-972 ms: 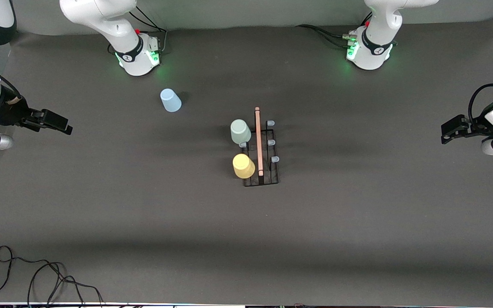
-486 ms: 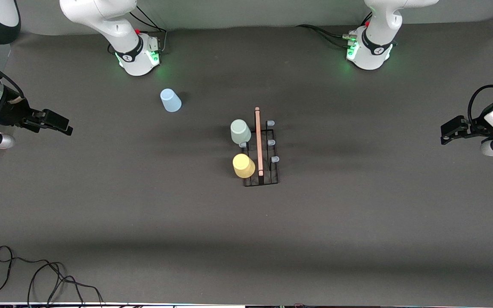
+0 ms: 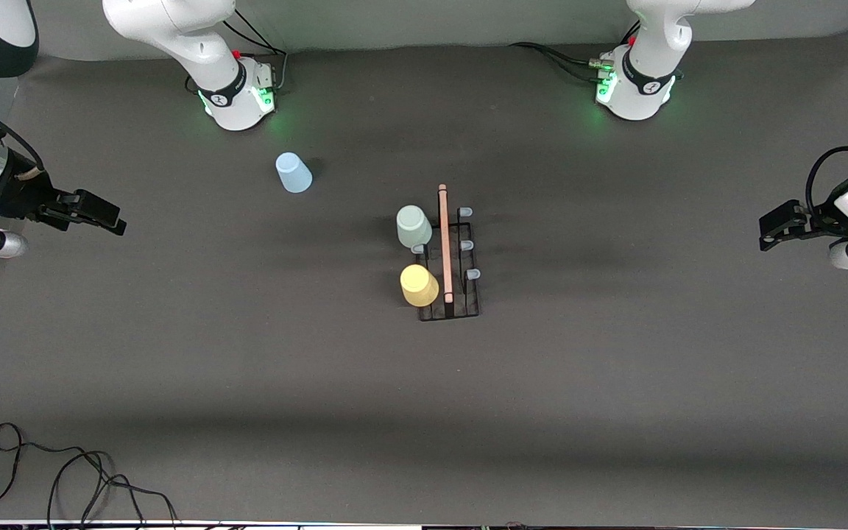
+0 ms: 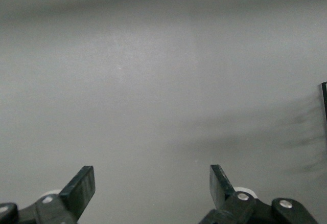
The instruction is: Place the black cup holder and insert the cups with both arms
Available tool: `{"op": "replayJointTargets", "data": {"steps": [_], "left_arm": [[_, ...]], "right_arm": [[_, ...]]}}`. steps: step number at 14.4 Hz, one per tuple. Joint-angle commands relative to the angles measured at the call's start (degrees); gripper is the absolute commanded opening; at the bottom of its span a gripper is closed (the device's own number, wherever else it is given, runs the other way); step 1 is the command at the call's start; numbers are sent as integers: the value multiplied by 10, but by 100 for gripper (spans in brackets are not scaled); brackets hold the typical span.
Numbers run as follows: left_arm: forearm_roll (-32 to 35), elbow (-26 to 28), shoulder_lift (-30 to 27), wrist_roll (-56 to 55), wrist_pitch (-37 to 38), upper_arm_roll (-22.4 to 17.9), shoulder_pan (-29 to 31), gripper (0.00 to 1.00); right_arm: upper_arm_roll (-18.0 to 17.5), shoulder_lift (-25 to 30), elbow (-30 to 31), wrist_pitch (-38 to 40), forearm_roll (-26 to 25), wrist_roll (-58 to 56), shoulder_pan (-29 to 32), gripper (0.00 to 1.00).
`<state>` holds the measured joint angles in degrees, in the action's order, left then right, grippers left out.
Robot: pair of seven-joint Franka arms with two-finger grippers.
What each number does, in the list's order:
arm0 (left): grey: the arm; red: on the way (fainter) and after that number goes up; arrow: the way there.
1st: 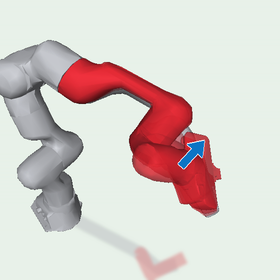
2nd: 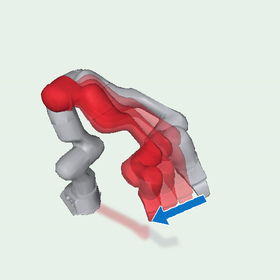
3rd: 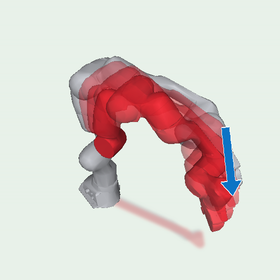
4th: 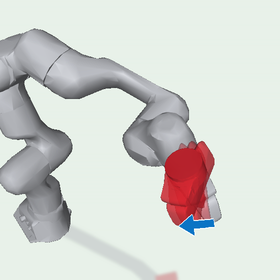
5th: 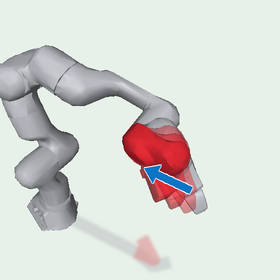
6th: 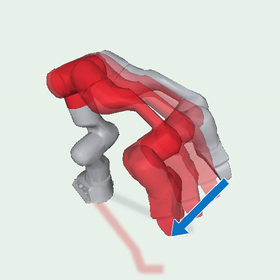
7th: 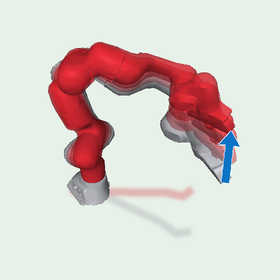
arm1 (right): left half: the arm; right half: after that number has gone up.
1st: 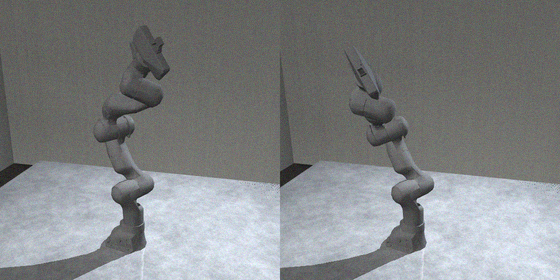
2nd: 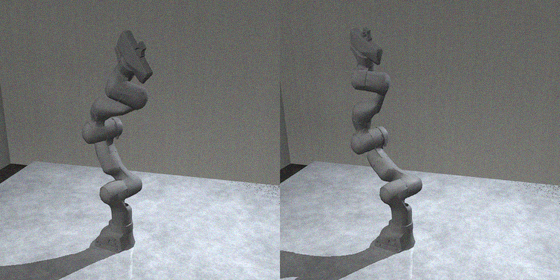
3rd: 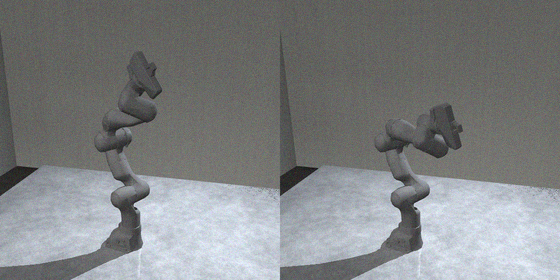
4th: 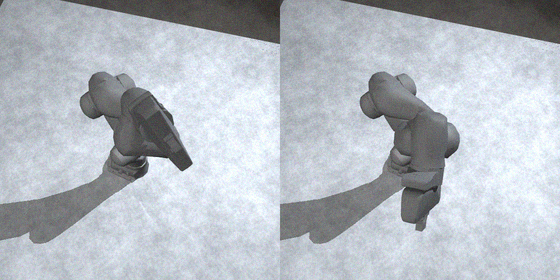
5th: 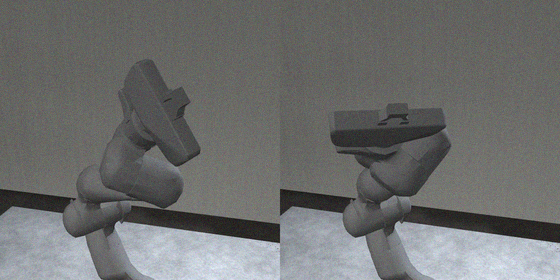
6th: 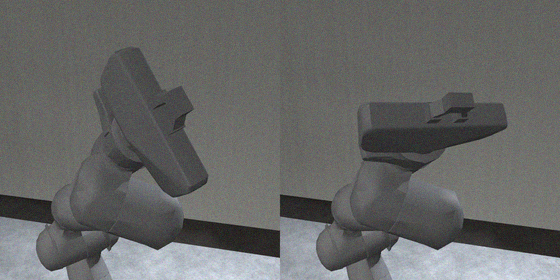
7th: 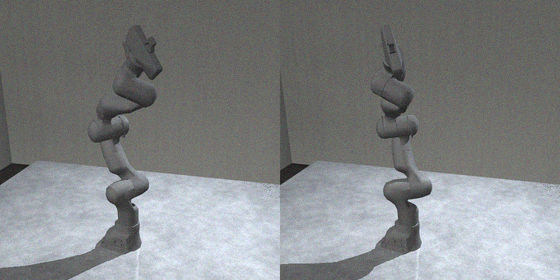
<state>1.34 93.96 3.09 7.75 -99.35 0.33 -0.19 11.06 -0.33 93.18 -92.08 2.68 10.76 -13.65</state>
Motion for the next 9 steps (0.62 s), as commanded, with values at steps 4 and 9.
{"op": "replayJointTargets", "data": {"steps": [4, 9], "left_arm": [[10, -2, -2, -13, -2, -2, -6, 100], [10, -2, -2, -25, -1, -2, -6, 100]], "right_arm": [[-7, -8, -18, 2, -13, -7, 2, 100], [-7, -8, -17, 2, -13, -7, 3, 100]]}}
